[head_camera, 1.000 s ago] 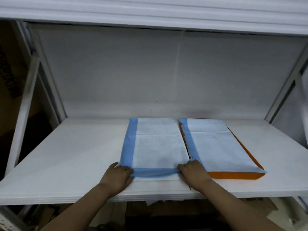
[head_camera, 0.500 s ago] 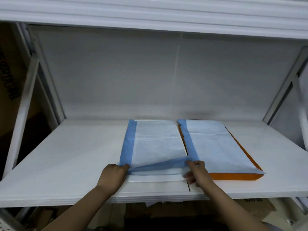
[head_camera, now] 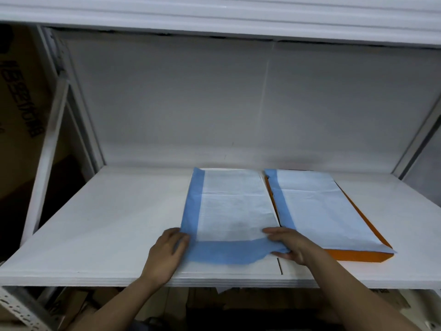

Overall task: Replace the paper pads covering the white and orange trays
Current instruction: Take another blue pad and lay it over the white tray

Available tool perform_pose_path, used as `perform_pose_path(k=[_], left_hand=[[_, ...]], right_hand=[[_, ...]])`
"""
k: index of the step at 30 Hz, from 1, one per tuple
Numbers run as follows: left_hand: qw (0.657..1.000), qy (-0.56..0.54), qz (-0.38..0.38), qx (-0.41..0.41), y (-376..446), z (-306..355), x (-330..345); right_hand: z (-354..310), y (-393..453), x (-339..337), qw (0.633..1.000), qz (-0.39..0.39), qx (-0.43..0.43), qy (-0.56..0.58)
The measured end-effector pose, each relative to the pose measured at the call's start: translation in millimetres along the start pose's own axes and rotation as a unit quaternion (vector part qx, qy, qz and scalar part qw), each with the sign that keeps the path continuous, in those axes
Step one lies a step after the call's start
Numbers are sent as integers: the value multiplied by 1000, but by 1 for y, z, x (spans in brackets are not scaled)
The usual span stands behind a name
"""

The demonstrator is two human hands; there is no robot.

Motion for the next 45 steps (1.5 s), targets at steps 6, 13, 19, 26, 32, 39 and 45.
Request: perform_pose_path(k=[6, 13, 19, 26, 32, 39, 45], left_hand=[[929, -241, -84, -269, -12, -21, 8], [759, -515, -184, -354, -20, -2, 20], [755, -573, -90, -306, 9, 2, 13], [846, -434, -173, -255, 37, 6, 2], [895, -373, -114, -217, 51, 1, -4], [958, -255, -61, -116, 60, 5, -10], [995, 47, -24, -82, 71, 14, -20]], right_hand=[[-2, 10, 5, 995, -36, 5, 93], [-7, 0, 9, 966, -47, 5, 252], [-3, 3, 7, 957, -36, 19, 287], [-10, 6, 0, 989, -52, -37, 131], [-17, 12, -18, 988, -15, -129, -83], [-28, 9, -19, 952, 47, -191, -235], [-45, 1, -19, 831, 187, -255, -458]])
Point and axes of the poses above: each hand's wrist, its own y-axis towards the middle knuckle, its own x-axis out of the palm, z = x × y, the point moved 6 cm from there along y, towards the middle knuckle, and after that the axes turned 6 degrees about -z, right-handed, at the moved point
